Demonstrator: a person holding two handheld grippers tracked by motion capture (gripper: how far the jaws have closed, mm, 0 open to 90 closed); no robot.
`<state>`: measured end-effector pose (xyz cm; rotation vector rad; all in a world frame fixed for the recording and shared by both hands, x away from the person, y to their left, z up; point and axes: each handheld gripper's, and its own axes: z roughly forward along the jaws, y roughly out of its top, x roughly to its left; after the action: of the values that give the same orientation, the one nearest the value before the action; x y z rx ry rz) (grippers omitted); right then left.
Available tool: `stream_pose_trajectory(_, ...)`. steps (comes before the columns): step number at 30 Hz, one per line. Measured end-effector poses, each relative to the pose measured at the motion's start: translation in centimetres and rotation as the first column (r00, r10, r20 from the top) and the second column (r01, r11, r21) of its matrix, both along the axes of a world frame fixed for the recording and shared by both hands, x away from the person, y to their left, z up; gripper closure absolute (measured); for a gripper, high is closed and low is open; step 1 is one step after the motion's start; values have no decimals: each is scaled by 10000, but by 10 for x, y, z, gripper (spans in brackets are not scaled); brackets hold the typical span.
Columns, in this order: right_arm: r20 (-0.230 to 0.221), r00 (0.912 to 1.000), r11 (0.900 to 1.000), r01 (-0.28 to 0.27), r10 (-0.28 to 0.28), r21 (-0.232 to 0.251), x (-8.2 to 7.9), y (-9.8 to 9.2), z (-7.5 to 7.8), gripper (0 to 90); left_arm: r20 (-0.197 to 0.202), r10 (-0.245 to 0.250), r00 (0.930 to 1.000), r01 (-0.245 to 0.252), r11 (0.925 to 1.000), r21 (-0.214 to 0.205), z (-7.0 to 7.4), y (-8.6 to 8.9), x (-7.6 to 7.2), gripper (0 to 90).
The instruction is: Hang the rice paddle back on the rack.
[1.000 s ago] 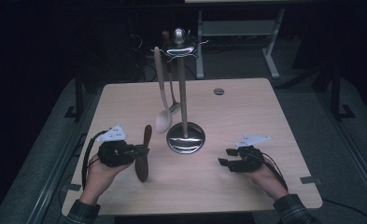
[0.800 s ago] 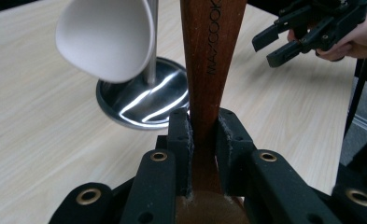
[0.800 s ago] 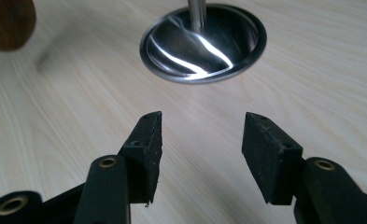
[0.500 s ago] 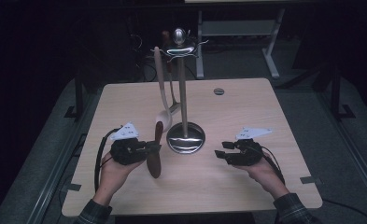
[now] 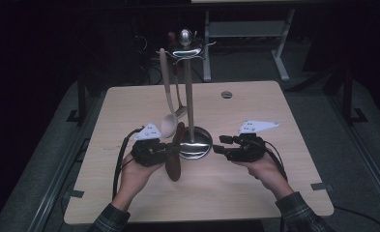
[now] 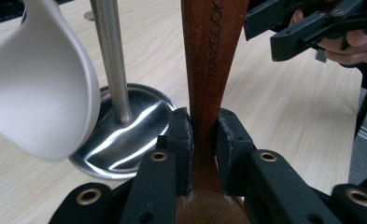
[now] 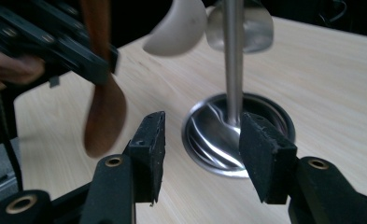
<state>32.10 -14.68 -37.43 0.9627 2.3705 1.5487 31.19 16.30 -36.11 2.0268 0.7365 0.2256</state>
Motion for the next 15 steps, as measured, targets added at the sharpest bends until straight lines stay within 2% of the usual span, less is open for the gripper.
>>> stream_pose_trajectory(15, 536, 9958, 9933, -790, 746, 847, 4, 27, 29, 508, 13, 149, 9999, -149, 9999, -85, 1, -17, 4, 772)
